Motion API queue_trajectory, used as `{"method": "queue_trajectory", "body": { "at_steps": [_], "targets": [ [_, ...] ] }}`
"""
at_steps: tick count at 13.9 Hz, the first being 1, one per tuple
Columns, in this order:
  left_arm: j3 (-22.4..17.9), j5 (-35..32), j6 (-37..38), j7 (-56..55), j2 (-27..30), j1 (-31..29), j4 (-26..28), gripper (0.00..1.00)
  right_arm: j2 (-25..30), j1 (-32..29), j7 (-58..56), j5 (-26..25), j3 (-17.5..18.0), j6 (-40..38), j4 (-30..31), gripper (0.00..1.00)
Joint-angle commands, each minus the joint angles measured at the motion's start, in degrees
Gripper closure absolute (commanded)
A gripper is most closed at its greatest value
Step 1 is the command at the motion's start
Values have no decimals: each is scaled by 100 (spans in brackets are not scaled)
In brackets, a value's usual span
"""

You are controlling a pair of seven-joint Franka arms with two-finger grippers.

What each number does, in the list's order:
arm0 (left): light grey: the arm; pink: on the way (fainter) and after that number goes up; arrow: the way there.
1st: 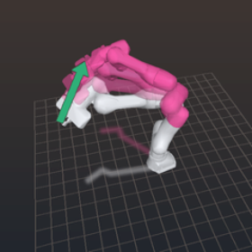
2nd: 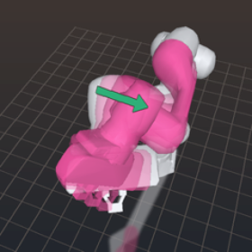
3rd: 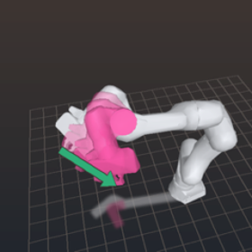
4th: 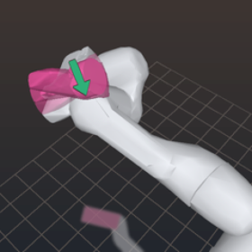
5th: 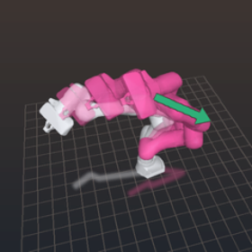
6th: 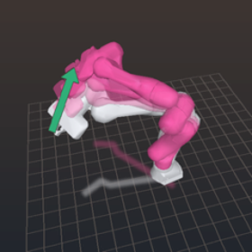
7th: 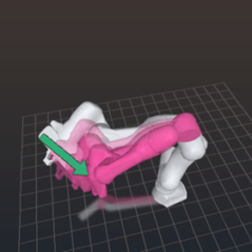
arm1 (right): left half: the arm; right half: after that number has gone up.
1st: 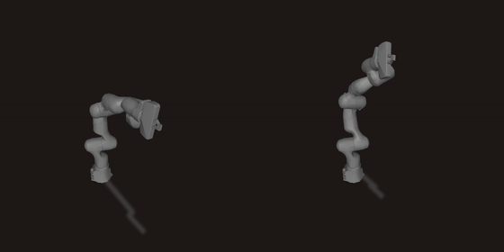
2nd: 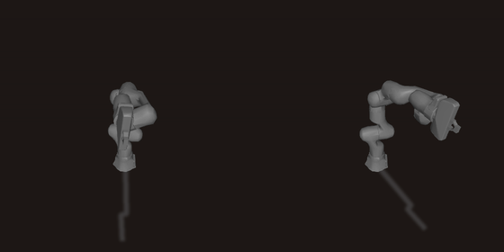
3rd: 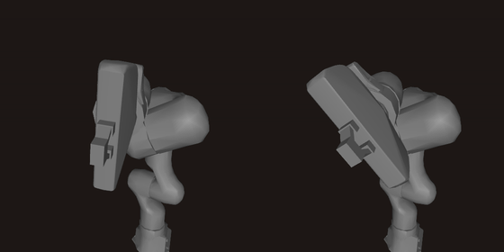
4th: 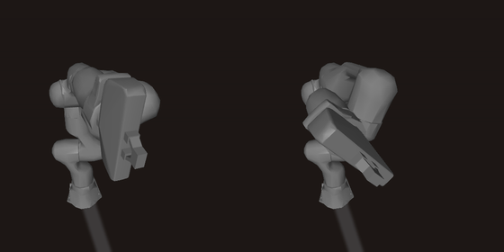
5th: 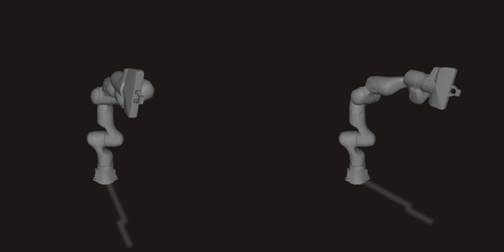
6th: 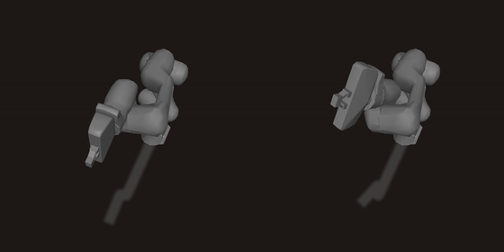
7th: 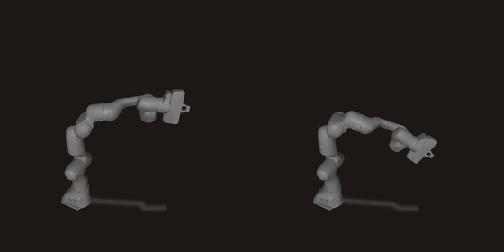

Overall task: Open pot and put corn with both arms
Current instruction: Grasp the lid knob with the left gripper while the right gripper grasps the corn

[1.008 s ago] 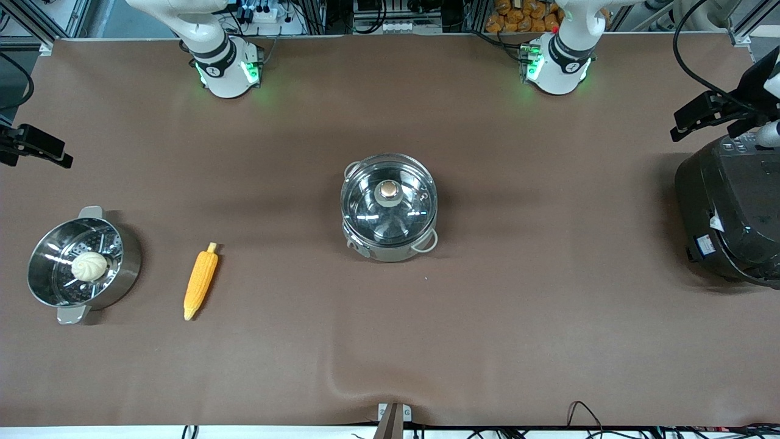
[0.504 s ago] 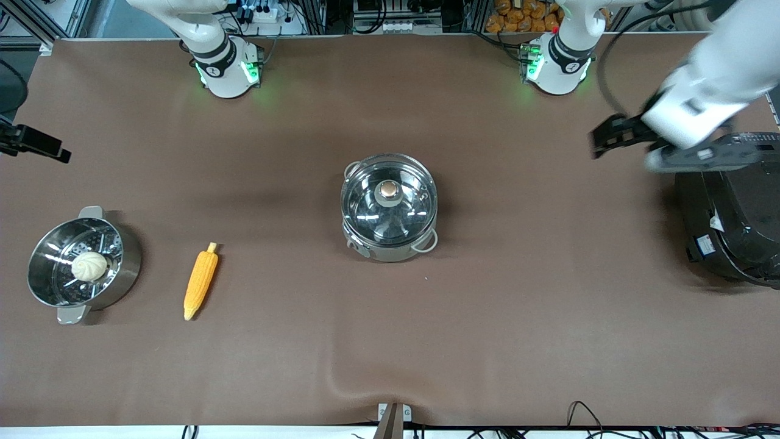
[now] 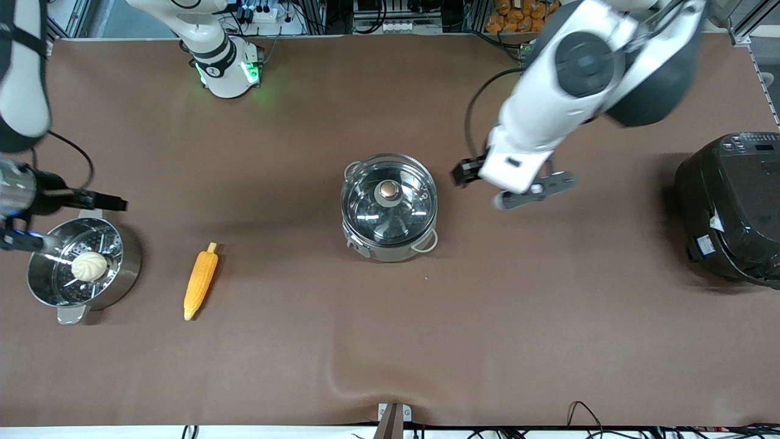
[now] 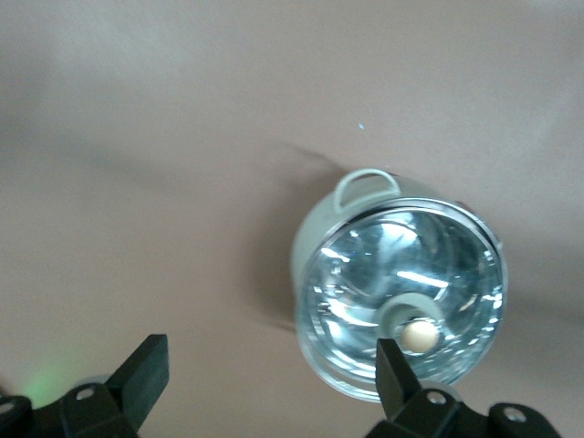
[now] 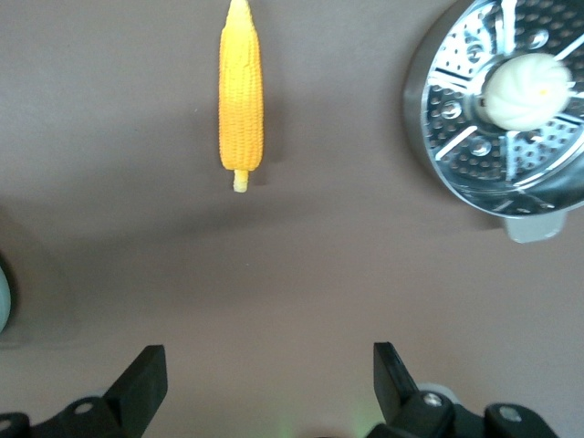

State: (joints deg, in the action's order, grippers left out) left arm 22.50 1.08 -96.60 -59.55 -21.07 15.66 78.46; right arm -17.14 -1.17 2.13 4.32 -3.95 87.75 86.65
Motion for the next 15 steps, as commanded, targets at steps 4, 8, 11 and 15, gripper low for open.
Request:
{"method": "queue_trajectory", "body": {
  "at_steps": [4,8,11,15],
  "targets": [
    [-508,-485,-746,-1919,-889,1394,-305,0,-913,266,183,166,-9,917,-131,0],
    [-808,-494,-1018,-2411,-1320,2001,-313,0,-1423,276,192,201,-9,1410,-122,0],
    [-1211,-494,-1291,-2649,-1514,2458,-305,0,-1792,267,112,377,-9,1831,-104,0],
    [-1371,-503,-1291,-2649,-1576,2635,-287,0,-2021,363,104,377,-9,2806,229,0]
  ]
}}
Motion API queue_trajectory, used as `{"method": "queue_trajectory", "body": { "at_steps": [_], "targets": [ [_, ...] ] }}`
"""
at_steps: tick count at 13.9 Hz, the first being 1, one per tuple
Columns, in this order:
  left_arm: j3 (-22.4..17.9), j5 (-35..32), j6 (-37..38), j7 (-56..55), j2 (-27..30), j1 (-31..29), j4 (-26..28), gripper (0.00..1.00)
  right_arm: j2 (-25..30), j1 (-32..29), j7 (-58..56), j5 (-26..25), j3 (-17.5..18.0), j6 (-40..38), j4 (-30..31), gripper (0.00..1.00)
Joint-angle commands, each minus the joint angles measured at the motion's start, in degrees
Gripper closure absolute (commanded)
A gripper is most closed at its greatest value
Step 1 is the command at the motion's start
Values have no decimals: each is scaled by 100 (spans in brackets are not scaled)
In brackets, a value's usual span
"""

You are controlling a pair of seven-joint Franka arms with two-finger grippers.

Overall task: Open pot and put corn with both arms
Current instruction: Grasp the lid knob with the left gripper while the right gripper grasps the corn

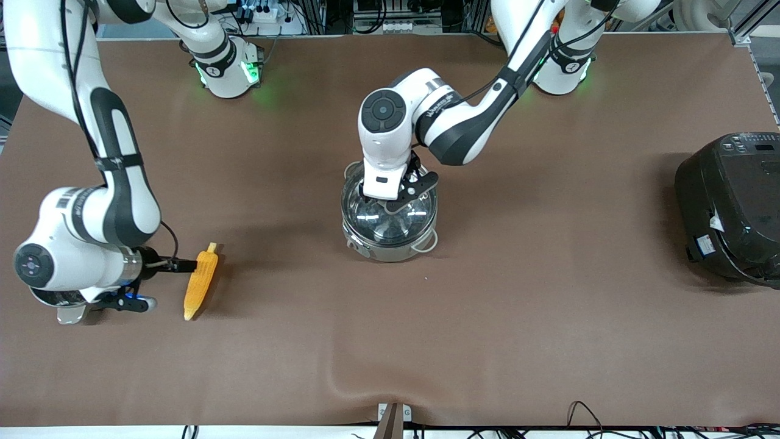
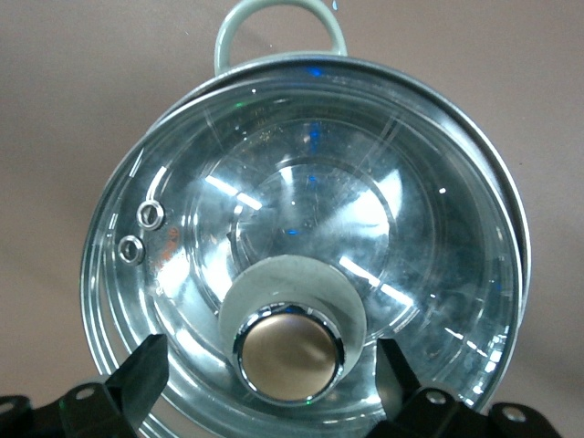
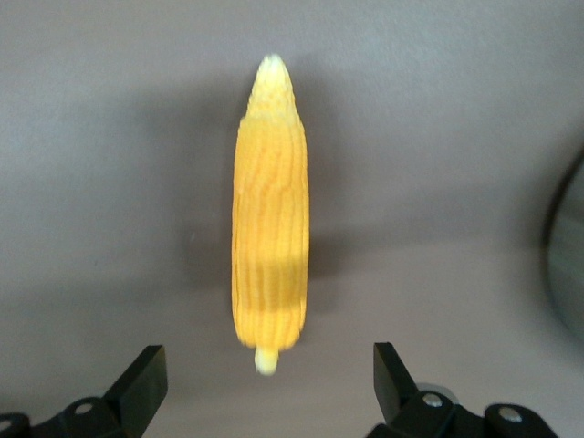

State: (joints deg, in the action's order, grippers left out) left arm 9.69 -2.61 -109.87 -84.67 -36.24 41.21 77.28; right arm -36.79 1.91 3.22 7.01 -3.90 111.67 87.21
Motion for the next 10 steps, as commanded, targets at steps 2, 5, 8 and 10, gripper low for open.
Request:
{"method": "queue_trajectory", "body": {
  "at_steps": [2,5,8,10],
  "targets": [
    [-90,-143,36,-137,-58,89,-160,11,-187,55,-15,108,-5,837,374,0],
    [-81,-116,53,-146,-58,80,-143,37,-284,98,-6,108,-5,1321,673,0],
    [-81,-108,53,-155,-93,80,-143,47,-319,99,-6,108,-5,1822,972,28],
    [-81,-108,88,-155,-93,80,-143,73,-320,107,47,125,4,2008,1034,100]
  ]
}}
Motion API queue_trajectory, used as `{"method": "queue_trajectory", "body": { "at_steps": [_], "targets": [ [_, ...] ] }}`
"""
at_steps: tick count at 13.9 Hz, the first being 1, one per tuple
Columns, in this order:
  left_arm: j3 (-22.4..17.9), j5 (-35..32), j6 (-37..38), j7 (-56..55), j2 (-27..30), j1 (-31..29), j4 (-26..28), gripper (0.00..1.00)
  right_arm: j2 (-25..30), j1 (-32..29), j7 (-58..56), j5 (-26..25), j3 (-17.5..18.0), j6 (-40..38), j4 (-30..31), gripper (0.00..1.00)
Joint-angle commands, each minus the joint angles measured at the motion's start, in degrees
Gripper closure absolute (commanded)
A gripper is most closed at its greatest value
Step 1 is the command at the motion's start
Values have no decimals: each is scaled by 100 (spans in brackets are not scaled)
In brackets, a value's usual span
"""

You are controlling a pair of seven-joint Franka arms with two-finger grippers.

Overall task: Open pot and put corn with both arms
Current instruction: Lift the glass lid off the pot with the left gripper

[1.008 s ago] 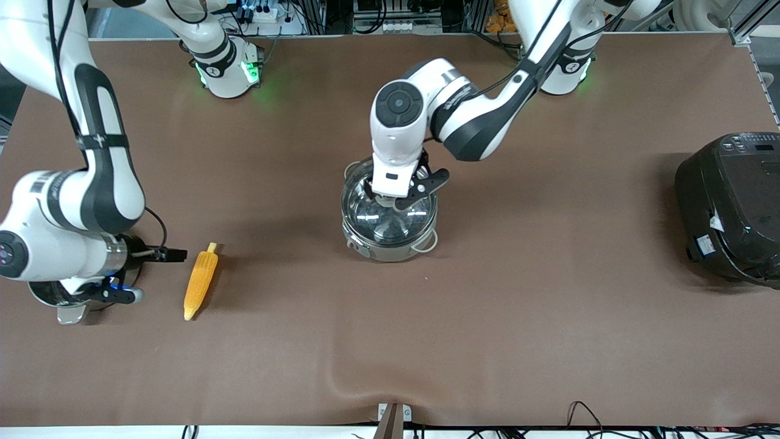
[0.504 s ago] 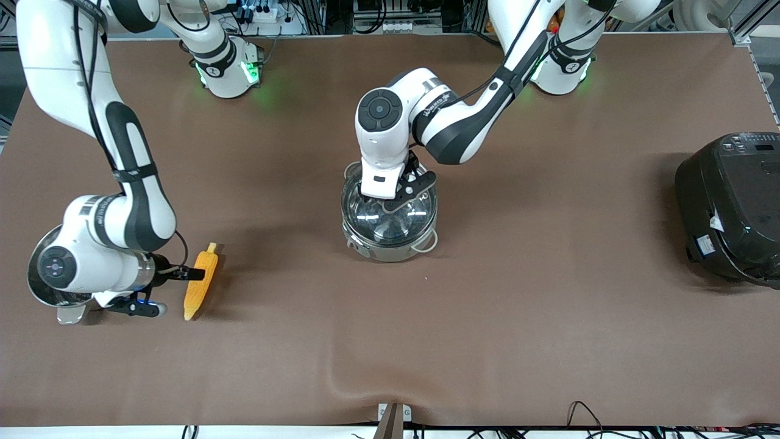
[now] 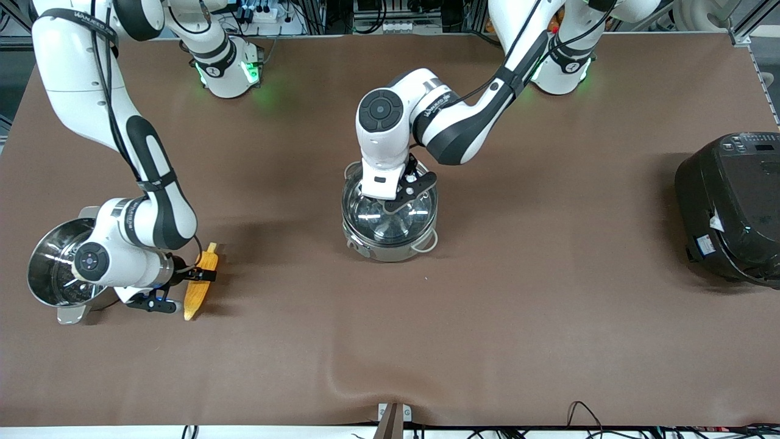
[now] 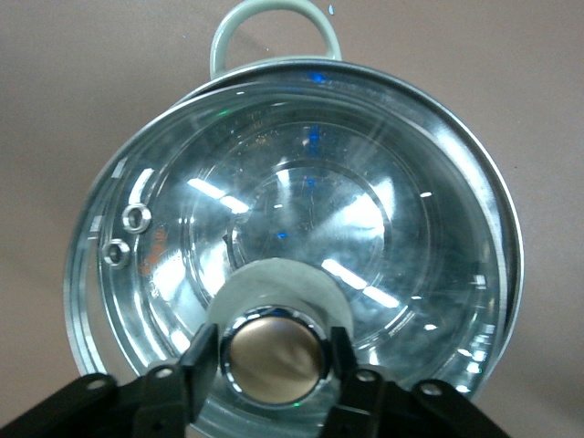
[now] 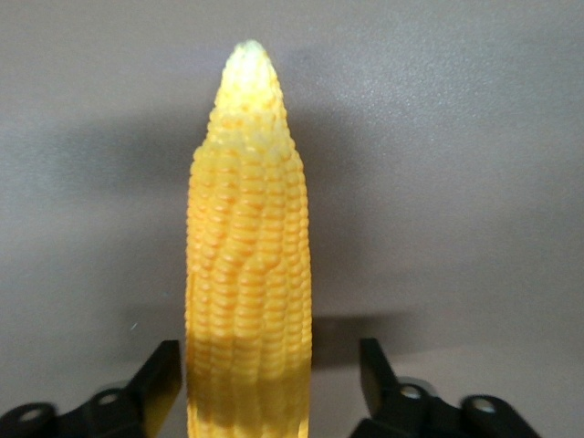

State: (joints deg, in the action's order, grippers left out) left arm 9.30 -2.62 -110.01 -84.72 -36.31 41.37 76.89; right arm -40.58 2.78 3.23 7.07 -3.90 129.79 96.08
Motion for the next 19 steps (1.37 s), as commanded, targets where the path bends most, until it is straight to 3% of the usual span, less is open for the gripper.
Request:
{"method": "queue_trajectory", "body": {
  "at_steps": [1,2,6,12,16,19],
  "targets": [
    [-42,-98,111,-150,-86,73,-104,91,59,21,46,180,-6,179,139,100],
    [-42,-90,129,-150,-69,73,-104,100,85,30,46,189,-6,144,139,100],
    [-51,-177,672,51,422,-67,-104,100,532,65,-24,180,3,-584,-1,100],
    [-42,-160,1587,2552,1372,-1515,-43,100,850,73,-350,180,64,-2156,-949,100],
    [-42,-169,1641,4504,1425,-2737,229,100,938,74,-542,145,669,-2809,-1635,100],
    [-42,-169,932,5603,1460,-3563,895,100,999,74,-998,145,1153,-2819,-1663,100]
  ]
}}
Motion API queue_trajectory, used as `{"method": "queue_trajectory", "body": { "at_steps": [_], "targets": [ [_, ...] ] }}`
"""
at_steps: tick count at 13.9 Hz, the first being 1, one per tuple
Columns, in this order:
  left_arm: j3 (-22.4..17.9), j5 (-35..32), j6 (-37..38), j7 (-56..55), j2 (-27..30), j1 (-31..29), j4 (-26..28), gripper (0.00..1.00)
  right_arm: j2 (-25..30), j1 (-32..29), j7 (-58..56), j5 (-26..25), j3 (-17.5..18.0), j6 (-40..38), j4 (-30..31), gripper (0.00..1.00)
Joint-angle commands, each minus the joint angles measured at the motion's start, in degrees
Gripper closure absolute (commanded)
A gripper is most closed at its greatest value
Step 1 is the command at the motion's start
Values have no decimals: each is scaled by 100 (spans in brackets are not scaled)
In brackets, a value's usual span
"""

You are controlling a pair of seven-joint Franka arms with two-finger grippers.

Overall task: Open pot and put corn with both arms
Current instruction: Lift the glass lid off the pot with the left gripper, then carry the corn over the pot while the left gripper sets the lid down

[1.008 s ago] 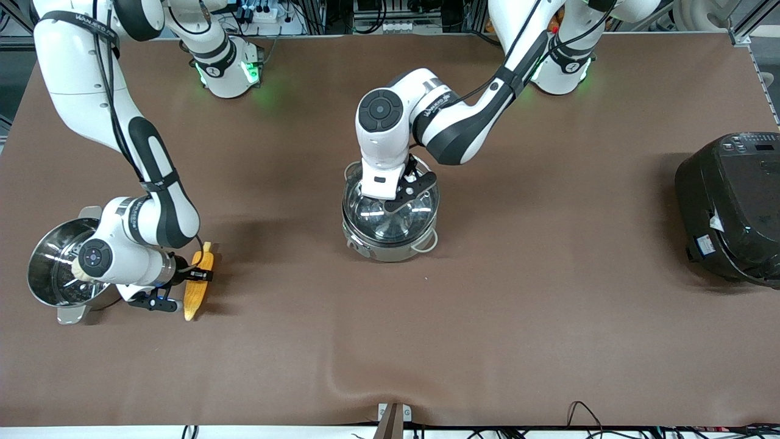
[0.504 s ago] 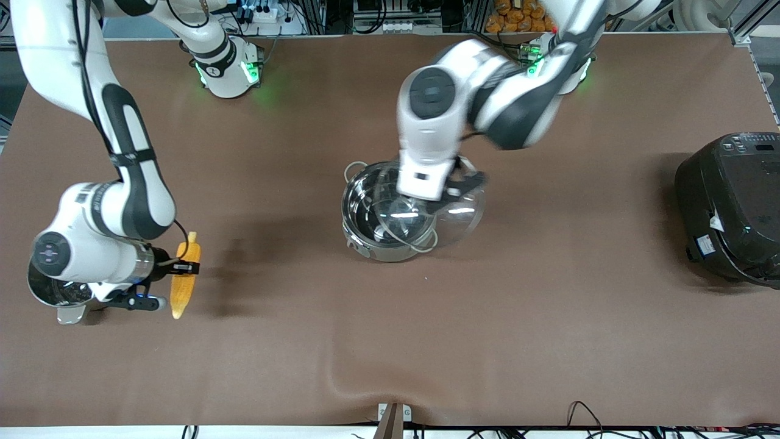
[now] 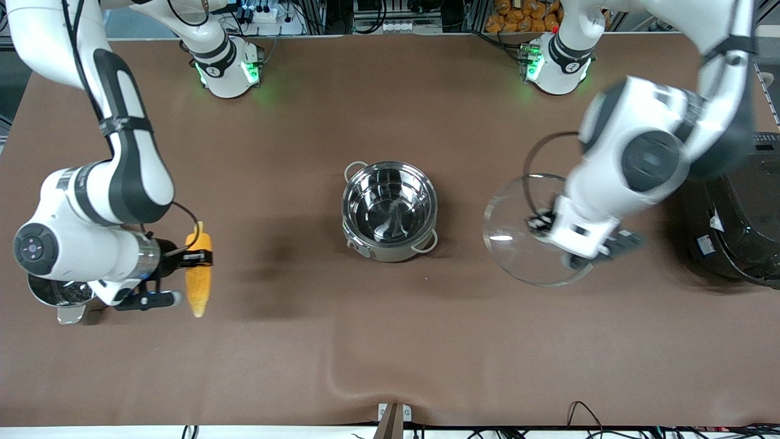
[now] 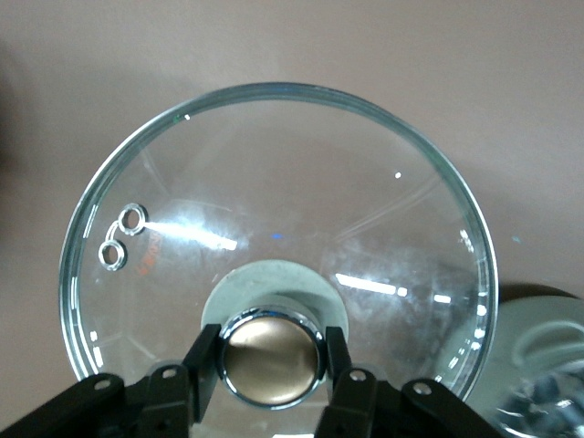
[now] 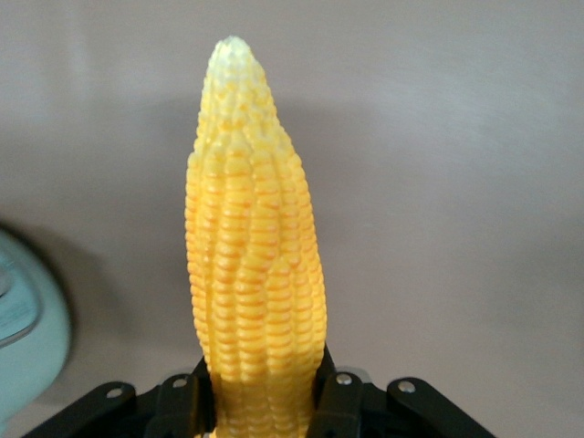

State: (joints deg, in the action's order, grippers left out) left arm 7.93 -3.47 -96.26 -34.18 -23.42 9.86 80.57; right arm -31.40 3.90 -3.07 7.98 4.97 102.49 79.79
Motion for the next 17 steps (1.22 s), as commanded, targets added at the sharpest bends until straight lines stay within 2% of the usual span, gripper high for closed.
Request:
{"method": "queue_trajectory", "body": {
  "at_steps": [1,3,4,6,8,10,12,13,14,15,17],
  "targets": [
    [104,-84,-786,858,171,-693,860,100,99,-39,-517,54,468,-80,-43,100],
    [148,-84,-1926,1237,337,-1090,1869,100,99,40,-728,-42,837,-54,-43,100],
    [139,-92,-2559,1378,399,-1195,2405,100,99,223,-938,-234,961,-28,-60,100],
    [139,-206,-3388,1449,399,-1380,3075,100,99,880,-1125,-891,988,-36,-262,100],
    [139,-294,-3889,1450,356,-1407,3551,100,3,1733,-1143,-1656,971,34,-271,100],
    [148,-321,-4513,1467,329,-1669,4008,100,-163,2436,-1073,-2149,953,585,-271,100],
    [148,-321,-4578,1572,303,-1715,4115,100,-444,2834,-1081,-2563,927,938,-271,100],
    [148,-321,-4578,1599,303,-1732,4141,91,-515,2975,-1081,-2704,927,1087,-271,100],
    [148,-312,-4578,1721,285,-1794,4150,39,-559,3098,-1064,-2827,927,1098,-263,100],
    [148,-312,-4578,1818,250,-1803,4116,0,-568,3169,-1055,-2942,927,1089,-228,100],
    [148,-312,-4569,1819,363,-1812,4037,0,-612,3178,-985,-3022,927,1028,-123,100]
  ]
}}
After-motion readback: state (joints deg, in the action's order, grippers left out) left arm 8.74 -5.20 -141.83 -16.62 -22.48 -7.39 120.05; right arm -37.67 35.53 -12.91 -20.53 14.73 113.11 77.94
